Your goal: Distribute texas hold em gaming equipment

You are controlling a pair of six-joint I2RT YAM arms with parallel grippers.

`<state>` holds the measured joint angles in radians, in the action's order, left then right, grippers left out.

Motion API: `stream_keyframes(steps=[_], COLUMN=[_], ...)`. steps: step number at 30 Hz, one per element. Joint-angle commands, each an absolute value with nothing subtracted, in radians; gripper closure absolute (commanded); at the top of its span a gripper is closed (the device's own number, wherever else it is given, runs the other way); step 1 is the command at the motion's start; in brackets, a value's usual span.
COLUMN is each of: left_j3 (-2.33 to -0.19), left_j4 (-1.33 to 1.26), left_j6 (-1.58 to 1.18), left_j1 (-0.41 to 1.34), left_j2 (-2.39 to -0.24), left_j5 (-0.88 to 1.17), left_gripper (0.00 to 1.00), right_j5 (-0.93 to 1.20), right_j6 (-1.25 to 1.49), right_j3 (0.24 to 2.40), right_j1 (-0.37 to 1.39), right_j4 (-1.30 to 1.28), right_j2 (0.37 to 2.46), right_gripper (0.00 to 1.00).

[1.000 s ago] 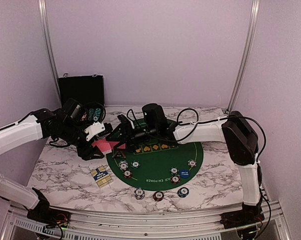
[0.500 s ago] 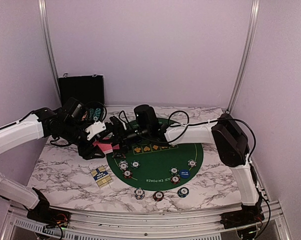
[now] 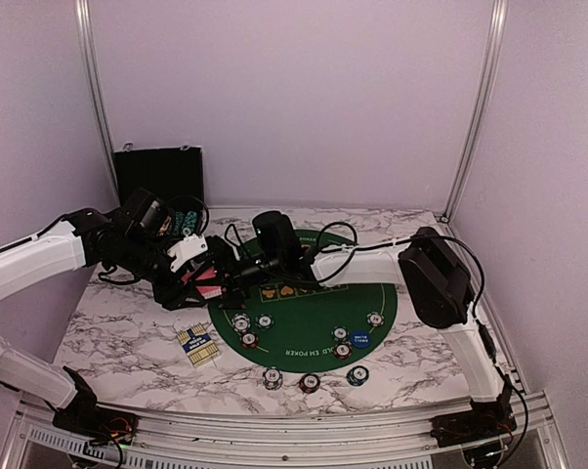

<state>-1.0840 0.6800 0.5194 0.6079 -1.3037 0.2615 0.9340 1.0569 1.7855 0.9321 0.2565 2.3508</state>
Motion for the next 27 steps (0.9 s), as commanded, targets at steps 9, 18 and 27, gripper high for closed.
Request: stream_keyframes(steps=[9, 18, 27], left_j3=[-1.117, -1.107, -1.1], left_j4=[0.684, 0.684, 0.686], left_j6=[0.517, 0.52, 0.522], left_j1=[0.606, 0.606, 0.606], left_j2=[-1.289, -1.287, -1.281], left_j5=[0.284, 0.278, 0.274], left_gripper=[0.87, 0.88, 0.89], right_j5=[0.896, 0.895, 0.895], right_j6=[1.021, 1.011, 1.014], right_j3=[1.714, 1.654, 1.586], right_j1=[0.891, 0.884, 0.858], right_j4=[0.204, 0.212, 0.233], right_j2=[2.259, 2.201, 2.122], right_gripper=[0.27, 0.4, 0.44])
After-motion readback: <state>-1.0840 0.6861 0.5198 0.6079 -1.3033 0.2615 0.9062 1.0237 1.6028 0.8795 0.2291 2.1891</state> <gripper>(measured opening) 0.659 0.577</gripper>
